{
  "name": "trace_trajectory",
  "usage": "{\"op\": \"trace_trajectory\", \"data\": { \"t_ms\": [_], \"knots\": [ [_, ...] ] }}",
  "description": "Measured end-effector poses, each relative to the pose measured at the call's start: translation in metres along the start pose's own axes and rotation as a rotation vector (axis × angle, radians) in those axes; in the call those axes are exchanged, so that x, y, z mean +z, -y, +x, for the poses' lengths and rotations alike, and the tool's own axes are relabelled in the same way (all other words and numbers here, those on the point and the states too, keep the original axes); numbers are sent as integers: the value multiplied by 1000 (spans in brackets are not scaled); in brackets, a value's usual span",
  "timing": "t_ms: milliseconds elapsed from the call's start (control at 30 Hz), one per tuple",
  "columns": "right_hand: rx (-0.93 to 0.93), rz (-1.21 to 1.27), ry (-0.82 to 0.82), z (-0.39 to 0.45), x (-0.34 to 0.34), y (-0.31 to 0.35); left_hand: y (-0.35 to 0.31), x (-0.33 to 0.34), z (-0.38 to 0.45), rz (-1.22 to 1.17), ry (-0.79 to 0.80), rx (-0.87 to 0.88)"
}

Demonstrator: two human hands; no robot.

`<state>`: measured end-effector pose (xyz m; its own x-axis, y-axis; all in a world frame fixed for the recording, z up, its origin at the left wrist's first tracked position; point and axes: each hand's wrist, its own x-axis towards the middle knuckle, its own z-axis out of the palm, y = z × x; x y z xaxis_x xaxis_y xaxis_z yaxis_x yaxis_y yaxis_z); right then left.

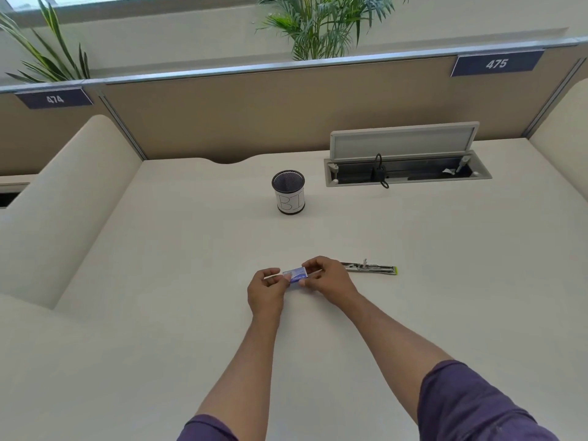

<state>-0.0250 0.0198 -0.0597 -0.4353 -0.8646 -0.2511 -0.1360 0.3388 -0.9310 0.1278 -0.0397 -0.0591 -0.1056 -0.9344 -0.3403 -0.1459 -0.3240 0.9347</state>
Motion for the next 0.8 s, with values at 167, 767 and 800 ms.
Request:
{"op": "trace_trajectory", "data": {
  "t_ms": [167,767,800],
  "knots": [
    [-32,20,-20,1,-1,3,-2,-1,4,-76,-3,-59],
    [80,232,-125,0,-9,-4,4,-3,3,403,216,281],
    [80,211,-143,0,-10,-4,4,-4,3,420,218,291]
  ]
}}
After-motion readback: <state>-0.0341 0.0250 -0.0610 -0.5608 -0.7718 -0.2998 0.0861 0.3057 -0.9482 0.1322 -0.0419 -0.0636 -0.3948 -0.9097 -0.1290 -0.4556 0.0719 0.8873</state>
